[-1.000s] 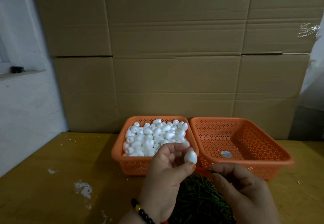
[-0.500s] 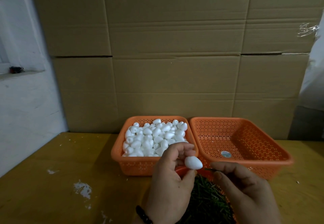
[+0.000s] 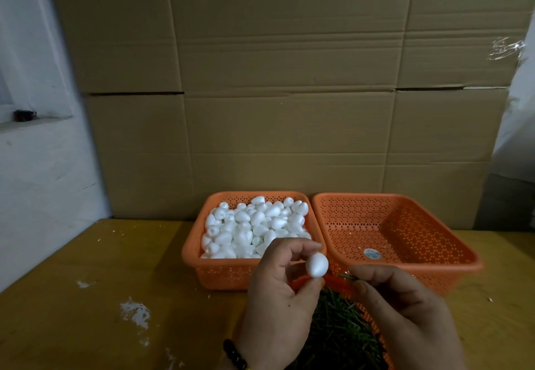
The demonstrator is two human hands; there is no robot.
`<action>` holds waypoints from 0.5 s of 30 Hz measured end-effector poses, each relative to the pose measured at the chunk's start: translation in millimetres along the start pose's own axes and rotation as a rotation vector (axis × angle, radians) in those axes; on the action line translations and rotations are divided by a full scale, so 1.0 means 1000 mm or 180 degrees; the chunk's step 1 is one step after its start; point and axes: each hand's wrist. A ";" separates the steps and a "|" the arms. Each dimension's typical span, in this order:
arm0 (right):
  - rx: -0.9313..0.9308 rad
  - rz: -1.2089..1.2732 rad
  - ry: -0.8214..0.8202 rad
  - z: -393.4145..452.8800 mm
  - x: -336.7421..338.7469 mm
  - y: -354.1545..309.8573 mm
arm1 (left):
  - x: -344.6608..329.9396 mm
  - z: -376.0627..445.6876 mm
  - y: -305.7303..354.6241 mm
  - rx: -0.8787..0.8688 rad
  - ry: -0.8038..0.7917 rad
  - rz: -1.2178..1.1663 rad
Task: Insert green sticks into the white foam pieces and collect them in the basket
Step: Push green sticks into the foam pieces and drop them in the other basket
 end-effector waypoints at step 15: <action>0.0020 0.0085 0.0114 0.003 -0.002 -0.007 | -0.001 0.002 0.003 0.1097 0.0015 -0.0787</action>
Point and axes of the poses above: each hand's wrist, its own z-axis towards the middle knuckle, its own x-axis out of the back of the hand, y = z × x, and after that the axes turned 13 degrees about y, right-handed
